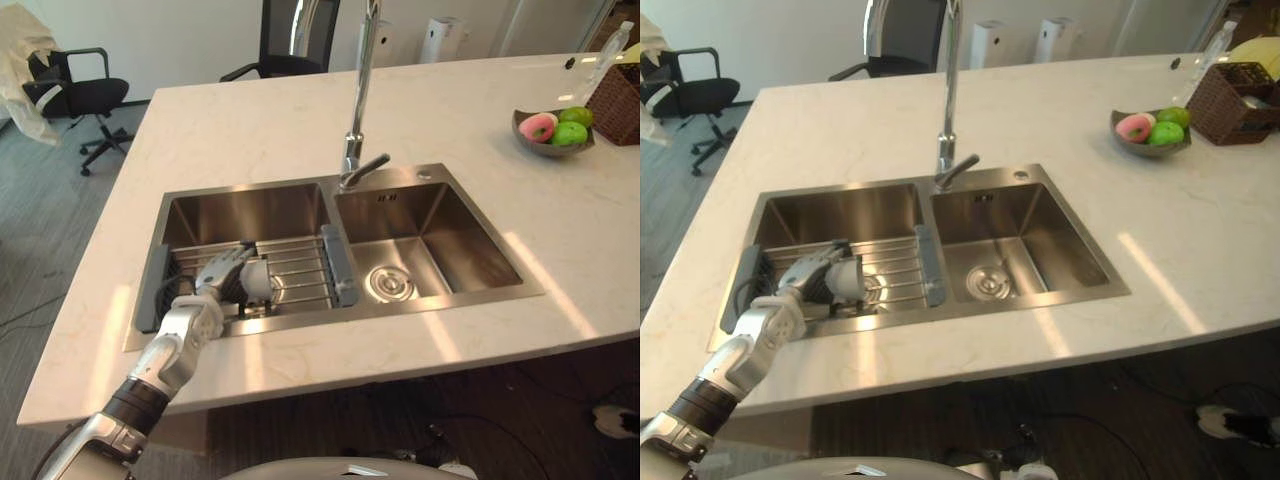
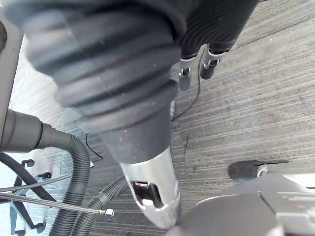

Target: Walk over to the sink, pick up the cup, carry it to the dishwasher, place the cup inside the dishwasher, then close the dishwasher door

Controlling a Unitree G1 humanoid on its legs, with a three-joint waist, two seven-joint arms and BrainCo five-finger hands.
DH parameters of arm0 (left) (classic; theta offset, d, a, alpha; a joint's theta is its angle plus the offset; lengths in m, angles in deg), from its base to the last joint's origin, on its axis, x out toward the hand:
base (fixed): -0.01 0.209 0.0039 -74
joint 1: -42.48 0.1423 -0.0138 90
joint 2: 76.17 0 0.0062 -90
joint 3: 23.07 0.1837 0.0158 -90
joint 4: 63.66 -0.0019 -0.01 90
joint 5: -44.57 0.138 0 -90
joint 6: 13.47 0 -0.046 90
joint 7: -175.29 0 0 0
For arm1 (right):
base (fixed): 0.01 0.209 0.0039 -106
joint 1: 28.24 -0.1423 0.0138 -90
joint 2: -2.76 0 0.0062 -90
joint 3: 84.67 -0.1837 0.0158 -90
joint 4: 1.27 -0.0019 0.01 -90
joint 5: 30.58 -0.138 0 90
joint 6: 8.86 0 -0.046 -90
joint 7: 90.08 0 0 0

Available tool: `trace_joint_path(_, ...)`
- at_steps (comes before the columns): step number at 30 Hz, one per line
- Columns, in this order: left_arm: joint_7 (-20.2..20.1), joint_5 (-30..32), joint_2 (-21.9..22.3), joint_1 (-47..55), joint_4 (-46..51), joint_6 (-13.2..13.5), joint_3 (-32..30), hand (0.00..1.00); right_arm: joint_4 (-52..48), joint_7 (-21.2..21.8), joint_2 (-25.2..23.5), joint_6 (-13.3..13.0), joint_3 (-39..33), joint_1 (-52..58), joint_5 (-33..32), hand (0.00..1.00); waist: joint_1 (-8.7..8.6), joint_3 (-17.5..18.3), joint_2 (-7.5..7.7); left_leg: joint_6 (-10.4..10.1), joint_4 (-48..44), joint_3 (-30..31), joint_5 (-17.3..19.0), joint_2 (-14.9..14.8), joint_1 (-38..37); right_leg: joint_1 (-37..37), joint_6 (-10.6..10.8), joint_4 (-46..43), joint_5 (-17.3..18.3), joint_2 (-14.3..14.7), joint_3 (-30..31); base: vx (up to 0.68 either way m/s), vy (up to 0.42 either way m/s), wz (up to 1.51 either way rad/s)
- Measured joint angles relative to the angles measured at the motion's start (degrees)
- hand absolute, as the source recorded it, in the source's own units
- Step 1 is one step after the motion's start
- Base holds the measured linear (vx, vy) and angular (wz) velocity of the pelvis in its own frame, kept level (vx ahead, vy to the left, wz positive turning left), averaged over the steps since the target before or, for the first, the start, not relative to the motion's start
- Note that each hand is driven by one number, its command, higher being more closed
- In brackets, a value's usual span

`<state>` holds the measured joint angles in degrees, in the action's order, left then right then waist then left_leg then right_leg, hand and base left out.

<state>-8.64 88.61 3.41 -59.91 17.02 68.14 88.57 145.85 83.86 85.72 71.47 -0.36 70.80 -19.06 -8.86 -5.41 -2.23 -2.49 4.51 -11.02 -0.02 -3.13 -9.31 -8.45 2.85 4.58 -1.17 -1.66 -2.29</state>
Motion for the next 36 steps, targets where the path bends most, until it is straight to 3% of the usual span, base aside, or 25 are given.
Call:
trace_joint_path(12,-0.5,0.2,-0.1,-1.6,-6.0,-1.7,-3.7,0.0,-1.7,1.1,0.1,1.6,0.0,0.4,0.0,0.0,-0.52,0.0,0.0,0.0,0.0,-0.3,0.0,-0.1,0.1,0.3,0.0,0.0,-0.1,0.1,0.3,0.0,0.0,0.0)
trace_joint_path(21,-2.4,1.5,-0.6,-2.5,-7.7,-1.5,-3.7,0.0,-2.6,2.0,0.2,2.6,0.0,0.5,0.0,0.0,-0.53,0.0,-0.02,-0.1,0.0,-0.5,0.1,-0.2,0.2,0.4,0.0,0.0,-0.1,0.2,0.5,0.0,-0.005,-0.01)
trace_joint_path(30,-5.4,5.9,-0.6,-2.4,-8.1,1.6,-3.6,0.0,-2.7,2.1,0.7,2.6,1.0,0.5,0.0,0.0,-0.54,0.0,-0.04,-0.1,0.0,-0.5,0.1,-0.2,0.2,0.4,-0.1,0.0,-0.2,0.2,0.5,0.0,0.0,0.0)
trace_joint_path(36,-8.3,7.9,-0.6,-2.3,-8.2,2.2,-3.4,0.0,-2.7,2.2,0.7,2.7,1.0,0.5,0.0,0.0,-0.6,0.1,-0.13,-0.1,0.0,-0.5,0.1,-0.2,0.1,0.4,-0.1,0.0,-0.2,0.2,0.5,0.0,0.0,0.0)
